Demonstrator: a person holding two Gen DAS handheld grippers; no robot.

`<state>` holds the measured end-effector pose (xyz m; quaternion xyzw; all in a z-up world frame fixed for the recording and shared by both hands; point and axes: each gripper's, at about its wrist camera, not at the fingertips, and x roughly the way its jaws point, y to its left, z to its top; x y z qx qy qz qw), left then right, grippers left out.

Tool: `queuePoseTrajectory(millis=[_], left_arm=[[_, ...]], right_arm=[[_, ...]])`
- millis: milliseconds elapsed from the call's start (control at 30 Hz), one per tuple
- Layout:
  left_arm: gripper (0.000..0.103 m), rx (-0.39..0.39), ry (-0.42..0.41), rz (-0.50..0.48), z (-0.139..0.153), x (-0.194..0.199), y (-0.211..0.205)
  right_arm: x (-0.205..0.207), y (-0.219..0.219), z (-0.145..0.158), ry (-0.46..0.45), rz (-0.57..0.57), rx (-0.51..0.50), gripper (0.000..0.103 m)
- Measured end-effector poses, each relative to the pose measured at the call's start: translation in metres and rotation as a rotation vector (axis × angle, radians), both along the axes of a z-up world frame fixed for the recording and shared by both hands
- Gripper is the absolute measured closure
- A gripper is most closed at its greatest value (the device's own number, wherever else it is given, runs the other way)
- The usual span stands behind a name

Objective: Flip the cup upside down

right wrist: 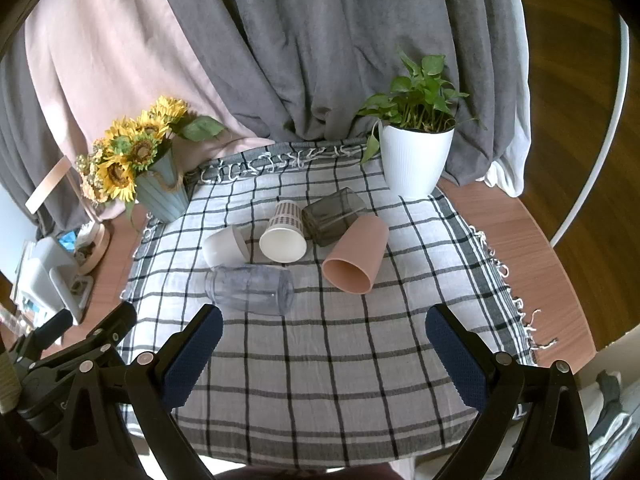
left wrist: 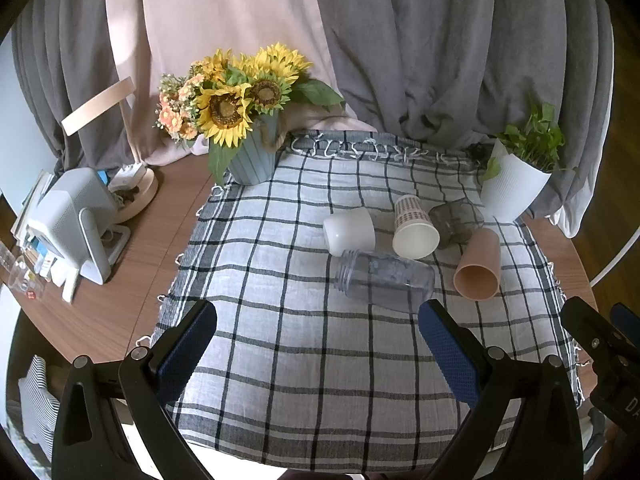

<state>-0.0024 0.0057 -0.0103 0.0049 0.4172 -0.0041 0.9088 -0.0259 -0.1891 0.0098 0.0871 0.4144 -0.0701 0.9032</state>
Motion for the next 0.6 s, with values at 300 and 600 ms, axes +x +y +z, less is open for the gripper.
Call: queuePoseTrajectory(millis=[300,600], left_arm=[[0.000,0.000,0.022,0.016,-0.010,0.004,0.001],[0.000,-0.052,0.139,0.135,-0.037,0.013,0.010]], right_arm=[[0.003,0.002,0.005,0.006,0.009,-0.002,0.001],[0.034,0.014,-0.021,0.097,0.151,-0.031,0.001]])
